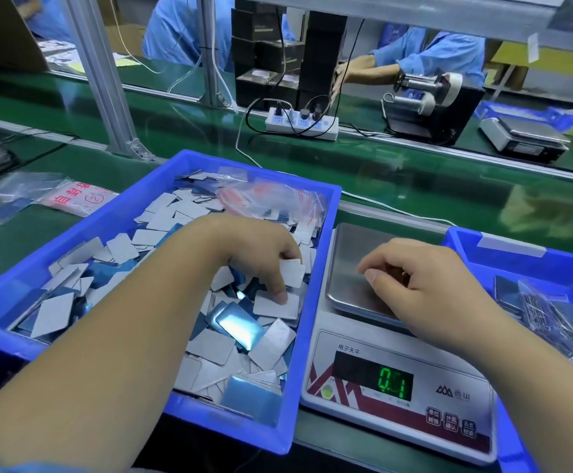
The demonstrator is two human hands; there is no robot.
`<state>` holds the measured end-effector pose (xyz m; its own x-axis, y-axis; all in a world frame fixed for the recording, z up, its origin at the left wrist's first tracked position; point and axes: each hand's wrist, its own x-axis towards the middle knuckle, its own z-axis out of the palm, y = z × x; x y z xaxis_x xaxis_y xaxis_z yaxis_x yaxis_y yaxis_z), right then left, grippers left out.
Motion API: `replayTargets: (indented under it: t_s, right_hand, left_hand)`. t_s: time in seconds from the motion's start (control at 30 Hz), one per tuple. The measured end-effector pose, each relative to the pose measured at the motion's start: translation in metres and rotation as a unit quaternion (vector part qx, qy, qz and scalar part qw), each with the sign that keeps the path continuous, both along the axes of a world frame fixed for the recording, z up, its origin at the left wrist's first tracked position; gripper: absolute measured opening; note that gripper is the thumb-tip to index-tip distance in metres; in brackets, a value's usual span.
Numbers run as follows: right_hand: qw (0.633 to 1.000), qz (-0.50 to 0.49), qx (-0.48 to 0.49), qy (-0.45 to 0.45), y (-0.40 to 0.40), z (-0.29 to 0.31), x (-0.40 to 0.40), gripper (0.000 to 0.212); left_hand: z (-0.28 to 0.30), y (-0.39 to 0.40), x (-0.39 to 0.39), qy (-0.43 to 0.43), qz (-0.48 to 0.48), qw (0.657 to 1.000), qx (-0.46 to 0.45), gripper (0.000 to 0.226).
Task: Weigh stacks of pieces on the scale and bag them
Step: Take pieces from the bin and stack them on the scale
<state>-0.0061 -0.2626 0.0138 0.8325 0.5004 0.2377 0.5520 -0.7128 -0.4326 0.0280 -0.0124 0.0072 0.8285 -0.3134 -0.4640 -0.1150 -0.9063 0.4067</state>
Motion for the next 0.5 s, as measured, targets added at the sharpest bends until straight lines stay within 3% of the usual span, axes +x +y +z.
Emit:
replayTargets:
  t_s: [0.33, 0.5]
  right_hand:
    - [1.000, 0.000, 0.006, -0.003, -0.002, 0.001, 0.001, 0.014]
    - [1.000, -0.008, 0.028, -0.003, -0.004, 0.001, 0.002, 0.015]
  left_hand:
    - [0.004, 0.015, 0.003, -0.076, 0.077, 0.992, -0.071, 0.023]
    - [0.004, 0.014, 0.009, -0.167, 0.165, 0.959, -0.158, 0.014]
